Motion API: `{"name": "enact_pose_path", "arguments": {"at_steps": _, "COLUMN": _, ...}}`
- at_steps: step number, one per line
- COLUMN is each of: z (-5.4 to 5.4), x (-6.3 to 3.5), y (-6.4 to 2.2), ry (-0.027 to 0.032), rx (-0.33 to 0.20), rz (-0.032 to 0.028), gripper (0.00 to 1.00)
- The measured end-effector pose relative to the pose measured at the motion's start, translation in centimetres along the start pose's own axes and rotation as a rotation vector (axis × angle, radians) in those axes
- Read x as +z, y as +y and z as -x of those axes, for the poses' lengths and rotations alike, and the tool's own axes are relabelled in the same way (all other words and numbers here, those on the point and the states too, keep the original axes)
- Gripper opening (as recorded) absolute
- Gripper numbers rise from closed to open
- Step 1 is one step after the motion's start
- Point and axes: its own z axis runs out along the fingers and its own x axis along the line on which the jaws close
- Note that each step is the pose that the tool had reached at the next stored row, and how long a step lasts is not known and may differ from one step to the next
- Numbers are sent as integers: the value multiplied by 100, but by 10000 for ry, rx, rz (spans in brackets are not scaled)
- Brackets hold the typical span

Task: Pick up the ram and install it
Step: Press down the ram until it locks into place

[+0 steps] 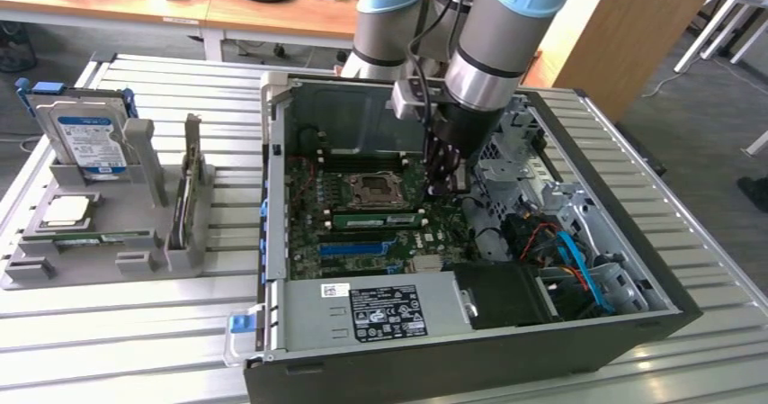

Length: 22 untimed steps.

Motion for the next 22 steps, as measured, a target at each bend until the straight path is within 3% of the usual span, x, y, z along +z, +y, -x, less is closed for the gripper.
{"name": "enact_pose_path", "arguments": {"at_steps": 14, "z": -3, "x": 165, "y": -6, "ry": 0, "rx": -1, "rz": 0, "gripper": 11}}
{"name": "enact_pose_path", "arguments": {"at_steps": 22, "z": 32, "x": 178, "y": -6, "ry": -2, "rx": 0, "rz": 1, "gripper": 11}}
